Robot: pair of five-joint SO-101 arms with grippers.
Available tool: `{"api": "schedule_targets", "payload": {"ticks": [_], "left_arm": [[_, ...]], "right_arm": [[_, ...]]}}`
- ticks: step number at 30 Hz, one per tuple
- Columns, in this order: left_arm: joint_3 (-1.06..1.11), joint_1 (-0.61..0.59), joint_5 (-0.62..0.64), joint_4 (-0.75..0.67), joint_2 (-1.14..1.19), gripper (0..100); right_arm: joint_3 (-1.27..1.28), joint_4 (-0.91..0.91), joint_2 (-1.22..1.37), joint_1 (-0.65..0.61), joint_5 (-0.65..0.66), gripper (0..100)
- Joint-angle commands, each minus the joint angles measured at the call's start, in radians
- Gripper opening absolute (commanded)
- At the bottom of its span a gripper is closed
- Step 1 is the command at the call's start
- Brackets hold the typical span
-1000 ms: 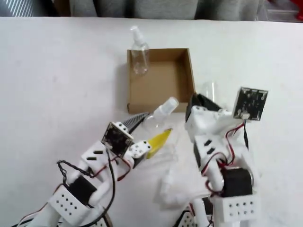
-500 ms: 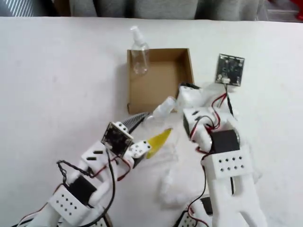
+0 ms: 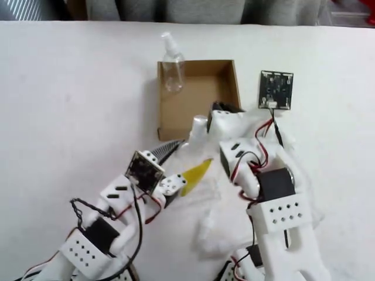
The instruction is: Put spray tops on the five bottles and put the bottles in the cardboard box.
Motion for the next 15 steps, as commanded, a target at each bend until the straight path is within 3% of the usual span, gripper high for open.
{"api": "schedule_targets", "payload": {"ticks": [1,7,15], "left_arm": [[-0.005,-0.007,0.006,-0.018,-0.024,18],[-0.005,-0.007,0.006,-0.017,-0.024,18],[0.012,-0.002,-0.015,-0.023,-0.024,18]], "right_arm": [[-0.032,-0.005,-0.027,0.051,0.012,1.6],[-0.160,-0.019,-0.025,0.166,0.012,1.5],[-0.244,0.010,-0.021,0.004,0.064,1.5]]}}
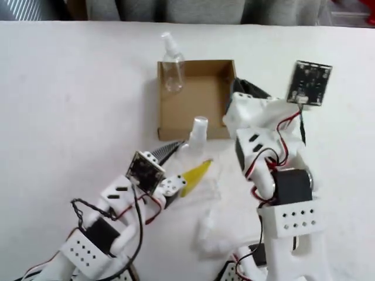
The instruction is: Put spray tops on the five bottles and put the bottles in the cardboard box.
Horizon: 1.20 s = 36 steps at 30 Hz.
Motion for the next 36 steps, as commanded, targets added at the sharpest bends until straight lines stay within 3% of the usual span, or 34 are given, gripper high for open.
{"api": "schedule_targets", "payload": {"ticks": [1,16,24,36], "left_arm": [[-0.002,-0.001,-0.031,-0.023,-0.024,18],[0.002,-0.001,-0.040,-0.023,-0.024,18],[0.002,-0.007,-0.041,-0.023,-0.024,18],[0.003,-0.007,-0.041,-0.023,-0.024,18]], "right_arm": [[-0.106,0.045,-0.002,-0.077,0.063,1.5],[-0.595,0.526,0.354,-0.173,0.071,1.6],[-0.623,0.668,0.395,-0.205,0.152,1.7],[-0.621,0.757,0.343,-0.232,0.155,1.7]]}}
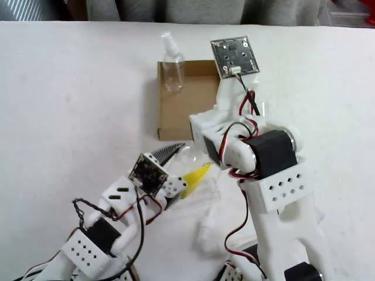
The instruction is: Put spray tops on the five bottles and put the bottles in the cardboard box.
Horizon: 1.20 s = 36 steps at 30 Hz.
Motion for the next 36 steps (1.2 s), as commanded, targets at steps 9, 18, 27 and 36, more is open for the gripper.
{"api": "schedule_targets", "payload": {"ticks": [9,18,27,36], "left_arm": [[-0.009,-0.010,-0.008,-0.023,-0.024,18],[-0.009,-0.012,-0.009,-0.025,-0.025,18],[0.000,-0.136,0.000,-0.144,-0.024,18],[-0.130,-0.236,0.000,-0.169,-0.024,18]], "right_arm": [[-0.048,-0.005,-0.028,0.024,0.003,1.8],[-0.091,-0.002,-0.028,0.317,0.012,1.8],[-0.032,0.157,-0.038,0.558,0.204,1.7],[0.367,0.070,-0.182,0.731,0.356,1.8]]}}
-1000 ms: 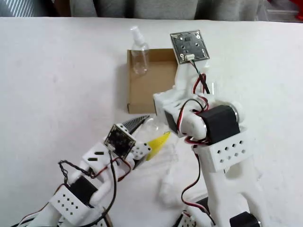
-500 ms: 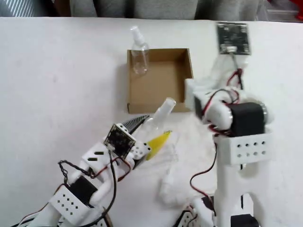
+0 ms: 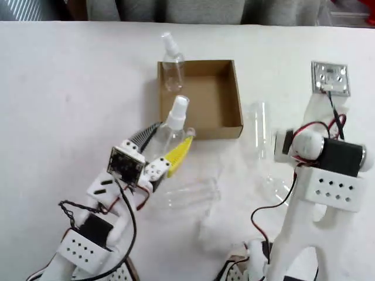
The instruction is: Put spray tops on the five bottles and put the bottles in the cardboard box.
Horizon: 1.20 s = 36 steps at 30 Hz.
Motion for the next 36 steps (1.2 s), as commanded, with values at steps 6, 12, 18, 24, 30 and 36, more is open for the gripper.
{"api": "schedule_targets", "payload": {"ticks": [6,12,18,24,30,36], "left_arm": [[-0.229,-0.068,-0.003,-0.031,-0.016,18],[-0.339,-0.068,-0.003,-0.031,0.002,18],[-0.543,-0.068,0.000,-0.031,0.265,18],[-0.786,-0.068,0.000,-0.031,0.579,19],[-0.844,-0.068,0.074,-0.157,0.774,18],[-0.732,-0.068,0.175,-0.370,0.865,18]], "right_arm": [[0.419,-0.217,-0.197,0.136,0.149,1.8],[0.675,-0.374,-0.364,0.182,0.173,1.7],[0.847,-0.446,-0.521,0.176,0.175,1.7],[0.953,-0.466,-0.636,0.174,0.175,1.7],[1.088,-0.509,-0.728,0.179,0.173,1.7],[1.260,-0.610,-0.842,0.182,0.173,1.7]]}}
